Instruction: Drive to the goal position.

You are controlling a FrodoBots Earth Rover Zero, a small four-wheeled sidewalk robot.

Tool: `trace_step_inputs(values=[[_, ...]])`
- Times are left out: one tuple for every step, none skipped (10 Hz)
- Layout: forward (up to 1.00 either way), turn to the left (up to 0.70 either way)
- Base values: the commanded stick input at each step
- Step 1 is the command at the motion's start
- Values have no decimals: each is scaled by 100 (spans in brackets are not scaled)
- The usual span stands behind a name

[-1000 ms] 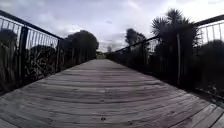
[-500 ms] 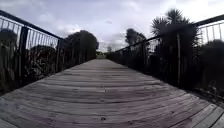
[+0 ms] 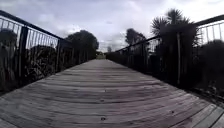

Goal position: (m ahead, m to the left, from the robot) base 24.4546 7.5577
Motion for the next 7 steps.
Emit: trace_step_inputs(values=[[7,0],[7,0],[7,0],[7,0],[7,0],[7,0],[7,0]])
